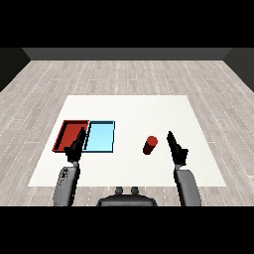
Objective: Pick the red can and put it in the red box
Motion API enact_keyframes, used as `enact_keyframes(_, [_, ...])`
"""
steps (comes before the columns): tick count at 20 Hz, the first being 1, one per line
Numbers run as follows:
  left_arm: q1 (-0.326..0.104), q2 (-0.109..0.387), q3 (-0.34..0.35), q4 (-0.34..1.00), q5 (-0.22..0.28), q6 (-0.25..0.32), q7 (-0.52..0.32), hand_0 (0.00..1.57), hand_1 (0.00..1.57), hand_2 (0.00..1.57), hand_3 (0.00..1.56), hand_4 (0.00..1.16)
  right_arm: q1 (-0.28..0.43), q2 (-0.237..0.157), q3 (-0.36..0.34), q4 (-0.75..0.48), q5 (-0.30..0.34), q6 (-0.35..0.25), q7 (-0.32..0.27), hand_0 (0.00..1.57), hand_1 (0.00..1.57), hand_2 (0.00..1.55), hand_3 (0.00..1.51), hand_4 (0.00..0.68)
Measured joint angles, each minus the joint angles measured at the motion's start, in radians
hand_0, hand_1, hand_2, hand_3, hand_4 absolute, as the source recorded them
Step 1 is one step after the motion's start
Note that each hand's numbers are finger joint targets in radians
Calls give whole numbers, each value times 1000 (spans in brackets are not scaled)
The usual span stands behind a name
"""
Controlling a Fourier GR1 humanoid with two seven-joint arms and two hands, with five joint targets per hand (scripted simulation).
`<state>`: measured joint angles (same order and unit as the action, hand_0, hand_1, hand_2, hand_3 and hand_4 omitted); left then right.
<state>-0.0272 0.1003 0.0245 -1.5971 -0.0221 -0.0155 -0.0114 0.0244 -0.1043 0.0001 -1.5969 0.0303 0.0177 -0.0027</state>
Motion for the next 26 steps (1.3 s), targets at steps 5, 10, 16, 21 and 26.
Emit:
enact_keyframes(5, [15, -12, 7, 10, -8, 6, 2, 0, 0, 0, 0, 0, 27, -19, -48, -3, -32, 36, -7, 0, 0, 0, 0, 0])
enact_keyframes(10, [23, -54, 16, -25, 10, 18, -176, 0, 0, 0, 0, 0, 25, -13, -85, -21, -129, 118, -144, 0, 0, 0, 0, 0])
enact_keyframes(16, [23, -57, 42, -1, 38, -2, -310, 0, 0, 0, 0, 0, 54, -30, -118, -28, -193, 206, -240, 0, 0, 0, 0, 0])
enact_keyframes(21, [15, -50, 57, 12, 55, -15, -346, 0, 0, 0, 0, 0, 42, -23, -131, 9, -187, 220, -277, 0, 0, 0, 0, 0])
enact_keyframes(26, [19, -60, 47, 41, 49, -14, -389, 0, 0, 0, 0, 0, 38, -17, -144, 39, -181, 231, -316, 0, 0, 0, 0, 0])
